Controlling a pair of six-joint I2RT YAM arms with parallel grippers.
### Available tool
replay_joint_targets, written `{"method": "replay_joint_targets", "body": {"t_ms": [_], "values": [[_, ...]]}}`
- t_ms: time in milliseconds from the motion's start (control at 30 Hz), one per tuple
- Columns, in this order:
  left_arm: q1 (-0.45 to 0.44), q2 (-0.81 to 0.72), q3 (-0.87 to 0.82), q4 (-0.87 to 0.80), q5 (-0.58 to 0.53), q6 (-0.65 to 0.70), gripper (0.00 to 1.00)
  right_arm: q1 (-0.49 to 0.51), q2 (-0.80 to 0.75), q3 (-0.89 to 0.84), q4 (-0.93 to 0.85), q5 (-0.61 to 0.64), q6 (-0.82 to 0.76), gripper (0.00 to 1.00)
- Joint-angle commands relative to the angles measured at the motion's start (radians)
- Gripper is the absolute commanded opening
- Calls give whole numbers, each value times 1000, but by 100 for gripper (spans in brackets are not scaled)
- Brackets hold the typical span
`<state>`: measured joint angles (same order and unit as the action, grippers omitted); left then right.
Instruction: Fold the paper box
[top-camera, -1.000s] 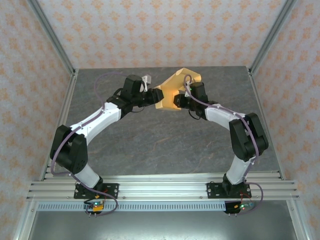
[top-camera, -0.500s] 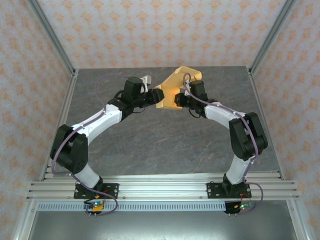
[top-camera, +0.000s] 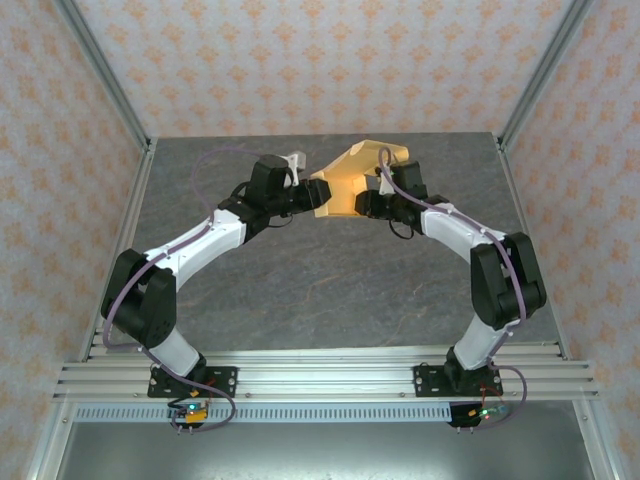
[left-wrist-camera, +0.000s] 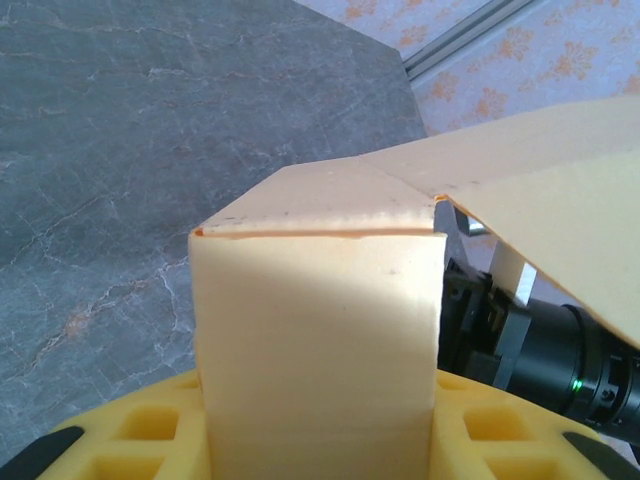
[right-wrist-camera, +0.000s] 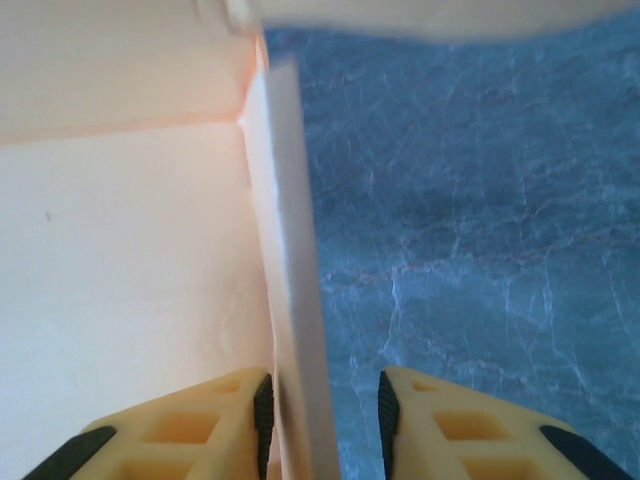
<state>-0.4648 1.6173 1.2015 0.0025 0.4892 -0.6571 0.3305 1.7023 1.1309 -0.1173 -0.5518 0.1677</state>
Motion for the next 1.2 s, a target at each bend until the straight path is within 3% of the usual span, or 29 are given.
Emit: {"method": "replay_joint_targets", "body": {"t_ms": [0,233,400,733,833,1000,1167], "values": [[-7,13,30,72,14,-14,22,0,-24,-8,-80,-15,-46,30],[-6,37,35,132,62,-72,22,24,29,23,-87,31,-47,21],[-7,50,25,174,71,-118,22,67,60,63,-99,143,-52,14],[-6,72,37,217,98,-170,22,95,97,61,-126,395,-90,20],[-7,73,33,202,77,-165,22,92,68,36,-95,342,-99,24],[-2,106,30,153,62,-175,22,58,-109,-119,140,119,14,43],[2,167,34,170,80,-213,23,27,-254,-190,176,53,78,52]]}}
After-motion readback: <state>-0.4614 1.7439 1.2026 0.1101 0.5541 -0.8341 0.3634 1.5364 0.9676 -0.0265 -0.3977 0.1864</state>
